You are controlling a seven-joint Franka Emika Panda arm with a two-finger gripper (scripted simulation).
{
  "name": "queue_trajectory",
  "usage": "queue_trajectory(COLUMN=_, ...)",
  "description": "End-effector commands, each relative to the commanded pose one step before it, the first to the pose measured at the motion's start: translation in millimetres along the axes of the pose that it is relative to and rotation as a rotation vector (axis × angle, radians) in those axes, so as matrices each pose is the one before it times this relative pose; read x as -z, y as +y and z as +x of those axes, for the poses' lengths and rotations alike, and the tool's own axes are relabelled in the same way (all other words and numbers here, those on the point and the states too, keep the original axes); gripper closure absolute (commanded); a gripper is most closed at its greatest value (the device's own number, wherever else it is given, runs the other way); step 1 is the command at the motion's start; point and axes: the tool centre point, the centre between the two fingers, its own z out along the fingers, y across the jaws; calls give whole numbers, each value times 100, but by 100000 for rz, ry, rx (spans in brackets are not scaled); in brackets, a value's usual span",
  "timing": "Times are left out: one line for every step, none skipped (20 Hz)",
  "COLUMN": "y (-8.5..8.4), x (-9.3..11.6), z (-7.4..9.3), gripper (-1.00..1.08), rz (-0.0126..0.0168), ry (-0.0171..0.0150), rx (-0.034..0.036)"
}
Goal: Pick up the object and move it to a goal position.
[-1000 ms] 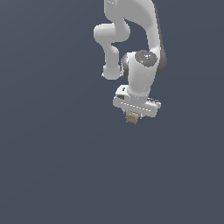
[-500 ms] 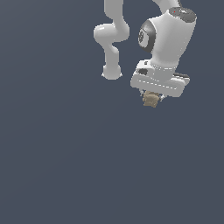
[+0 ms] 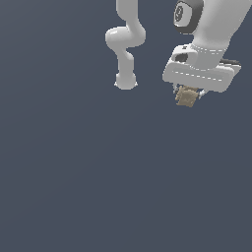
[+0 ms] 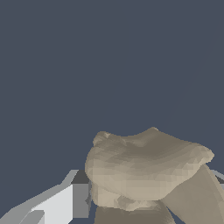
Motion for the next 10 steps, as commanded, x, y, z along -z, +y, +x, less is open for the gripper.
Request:
queue_trajectory(y=-497, x=798, z=-365, gripper=108, rz=-31, ry=-145, rx=-96)
queue_trajectory(y=-138, x=195, z=-86, gripper=108, rz=0, ry=0, rx=0)
queue_trajectory(y=-105, x=141, z=-59, gripper=108, rz=0, ry=0, rx=0)
queue_trajectory(y=-71, x=87, z=-31, gripper=108, rz=0, ry=0, rx=0)
queue_trajectory(y=-38, x=33, z=-4, gripper=108, rz=0, ry=0, rx=0)
queue_trajectory(y=-4, x=-21, z=24, gripper=108, rz=0, ry=0, rx=0)
queue_trajectory(y=30, x=-74, z=51, gripper=108, rz=0, ry=0, rx=0)
queue_trajectory(y=57, x=-114, z=70, gripper=108, rz=0, ry=0, rx=0)
queue_trajectory(y=42, x=-78, z=46, gripper=108, rz=0, ry=0, rx=0)
queue_trajectory(y=15, x=-27, z=16, gripper=108, rz=0, ry=0, rx=0)
